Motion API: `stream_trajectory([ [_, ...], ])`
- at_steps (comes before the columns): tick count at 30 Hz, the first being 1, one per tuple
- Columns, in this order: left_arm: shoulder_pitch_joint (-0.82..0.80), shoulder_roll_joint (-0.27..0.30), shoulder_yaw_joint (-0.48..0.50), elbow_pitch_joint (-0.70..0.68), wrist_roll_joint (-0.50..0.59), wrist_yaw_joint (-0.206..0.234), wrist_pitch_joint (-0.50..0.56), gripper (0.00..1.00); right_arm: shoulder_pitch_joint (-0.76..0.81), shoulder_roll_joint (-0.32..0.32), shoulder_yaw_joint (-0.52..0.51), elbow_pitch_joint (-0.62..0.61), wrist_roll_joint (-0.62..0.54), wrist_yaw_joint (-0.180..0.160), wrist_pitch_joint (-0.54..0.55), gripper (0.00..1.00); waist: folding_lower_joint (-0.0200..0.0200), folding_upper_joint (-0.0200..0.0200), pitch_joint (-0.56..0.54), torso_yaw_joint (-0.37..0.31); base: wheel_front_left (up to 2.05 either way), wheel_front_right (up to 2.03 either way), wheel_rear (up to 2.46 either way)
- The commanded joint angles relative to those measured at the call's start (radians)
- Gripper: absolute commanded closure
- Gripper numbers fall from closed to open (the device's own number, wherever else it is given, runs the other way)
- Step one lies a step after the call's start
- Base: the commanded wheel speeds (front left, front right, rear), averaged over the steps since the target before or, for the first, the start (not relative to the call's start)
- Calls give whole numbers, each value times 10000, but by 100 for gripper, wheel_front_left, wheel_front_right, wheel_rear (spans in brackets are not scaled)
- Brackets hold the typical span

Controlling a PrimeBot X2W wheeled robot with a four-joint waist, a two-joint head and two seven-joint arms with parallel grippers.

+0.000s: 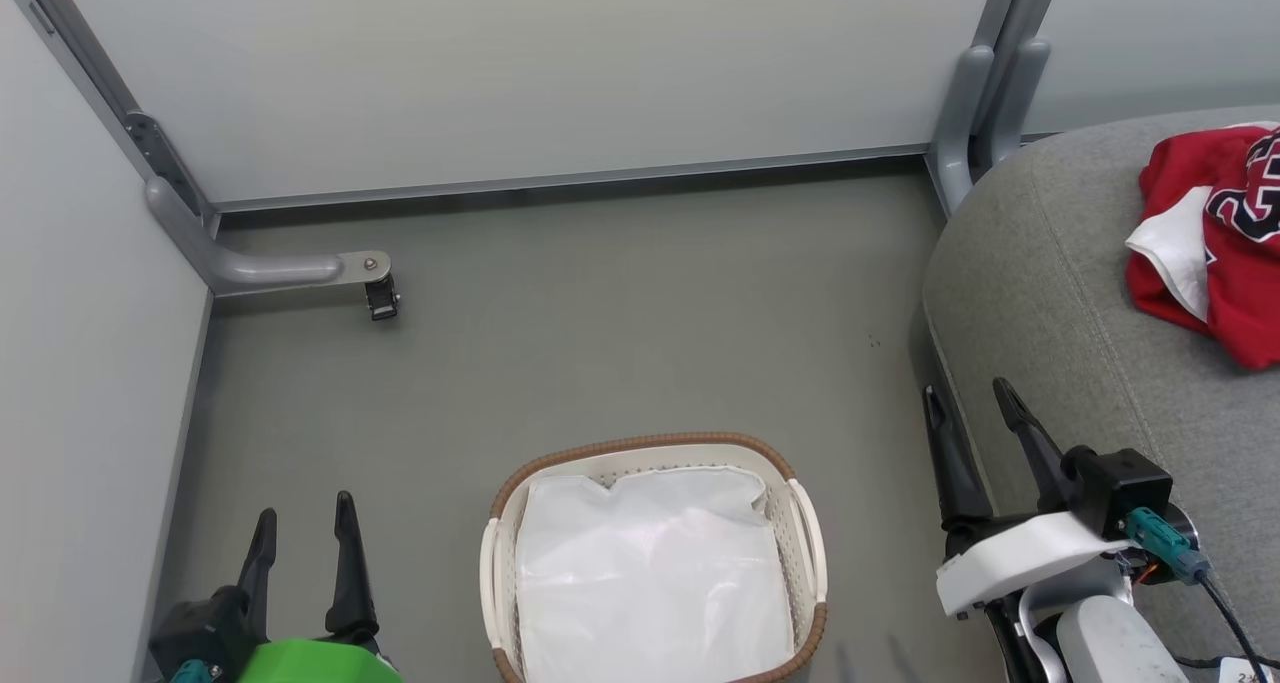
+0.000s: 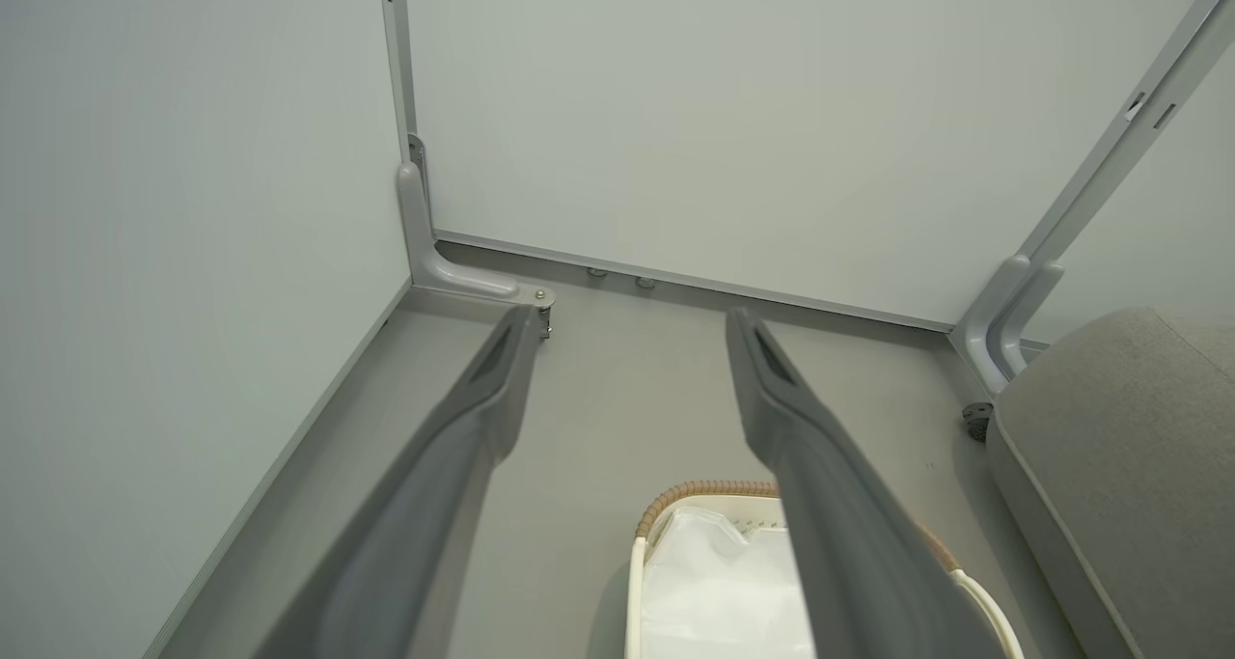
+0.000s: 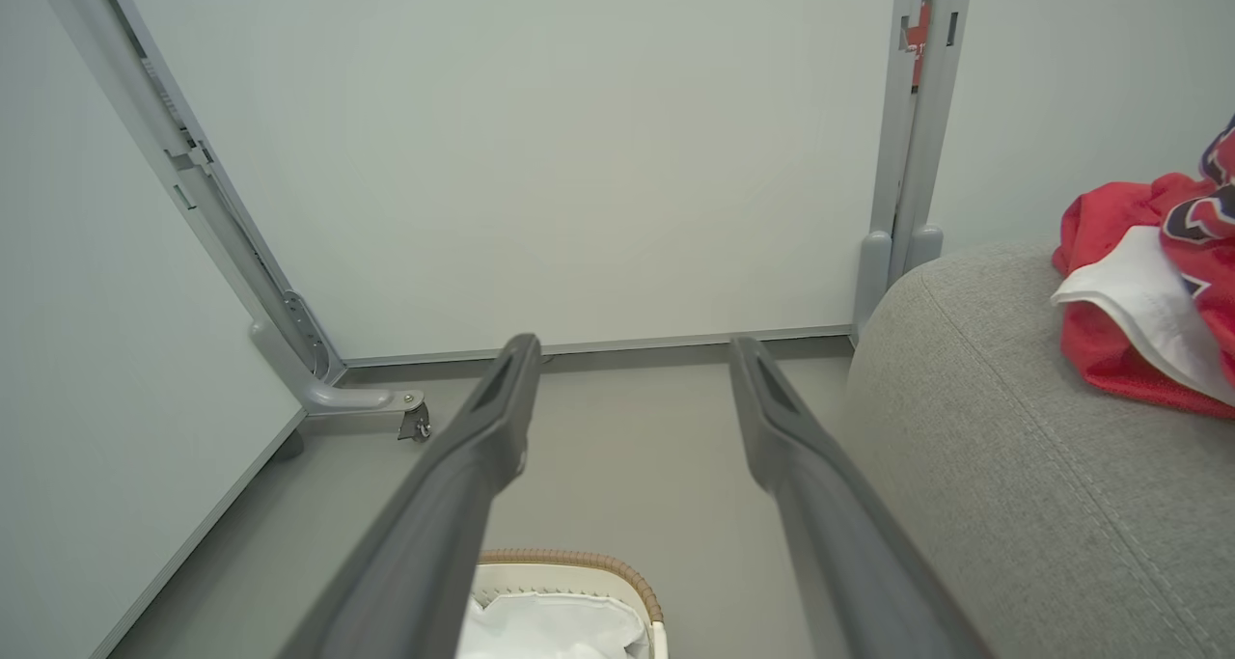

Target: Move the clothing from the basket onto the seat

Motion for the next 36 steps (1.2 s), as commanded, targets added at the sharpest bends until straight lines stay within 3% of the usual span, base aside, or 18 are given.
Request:
stream_trajectory([
  [1,166,-52,80,38,70,-51,-7,0,195,-41,4,-111,-44,-14,-48,0,1,0,-55,-36,0,0,0],
  [34,358,-303,185,431,475,-365,-7,0,482,-39,97,-68,114,-15,-48,0,1,0,-348,-93,0,0,0],
  [35,245,-282,165,451,473,-343,4,100,377,6,89,-60,80,0,2,100,1,0,-349,-95,0,0,0],
  [36,241,-285,168,522,455,-345,12,100,393,21,92,9,97,0,9,100,1,0,-350,-95,0,0,0],
])
